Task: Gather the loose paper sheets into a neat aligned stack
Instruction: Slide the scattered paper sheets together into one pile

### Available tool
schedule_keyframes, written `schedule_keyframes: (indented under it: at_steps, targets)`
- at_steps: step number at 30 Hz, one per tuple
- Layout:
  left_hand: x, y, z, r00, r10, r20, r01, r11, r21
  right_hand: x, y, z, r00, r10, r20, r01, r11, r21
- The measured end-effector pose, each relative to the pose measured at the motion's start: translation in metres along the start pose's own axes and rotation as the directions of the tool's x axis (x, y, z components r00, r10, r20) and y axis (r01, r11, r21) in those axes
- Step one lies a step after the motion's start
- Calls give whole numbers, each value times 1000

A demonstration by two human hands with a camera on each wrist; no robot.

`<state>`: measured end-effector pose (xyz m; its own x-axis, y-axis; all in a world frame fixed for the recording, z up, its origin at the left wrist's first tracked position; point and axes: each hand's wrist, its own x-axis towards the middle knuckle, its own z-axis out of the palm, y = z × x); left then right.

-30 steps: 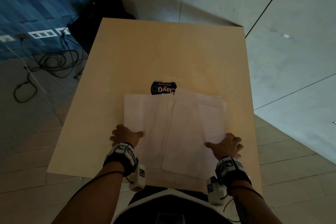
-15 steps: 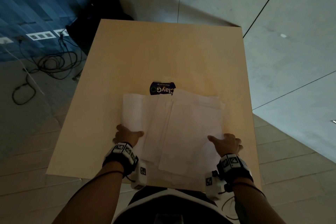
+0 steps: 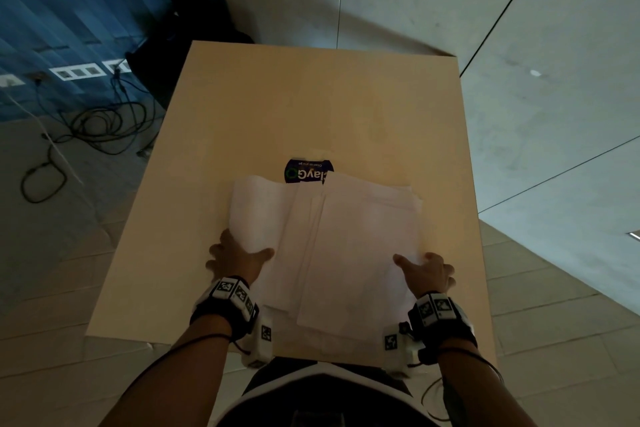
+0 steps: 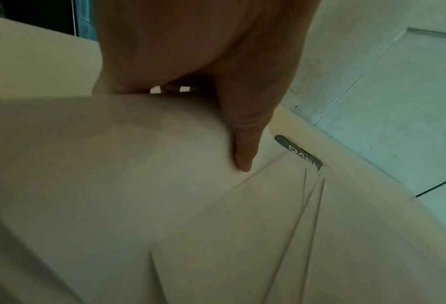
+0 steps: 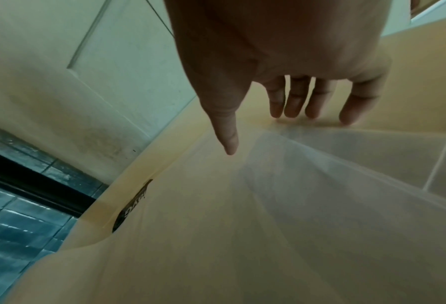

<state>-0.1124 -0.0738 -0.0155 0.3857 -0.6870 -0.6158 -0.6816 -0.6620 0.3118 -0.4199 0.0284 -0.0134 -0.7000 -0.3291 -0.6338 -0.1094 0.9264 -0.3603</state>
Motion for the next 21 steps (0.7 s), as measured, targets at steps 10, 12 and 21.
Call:
schedule_keyframes:
  at_steps: [10, 12, 21]
  targets:
    - [11, -20, -16, 999, -20, -35, 24, 992, 126, -2, 12, -4, 996, -89, 9, 89, 983, -159]
    - [9, -18, -10, 1000, 0, -25, 4, 984, 177, -4, 9, -2, 994, -107, 30, 110, 983, -147]
    - [-1, -11, 6, 996, 86, -39, -72, 959, 274, -8, -1, 6, 992, -107, 67, 115, 983, -140]
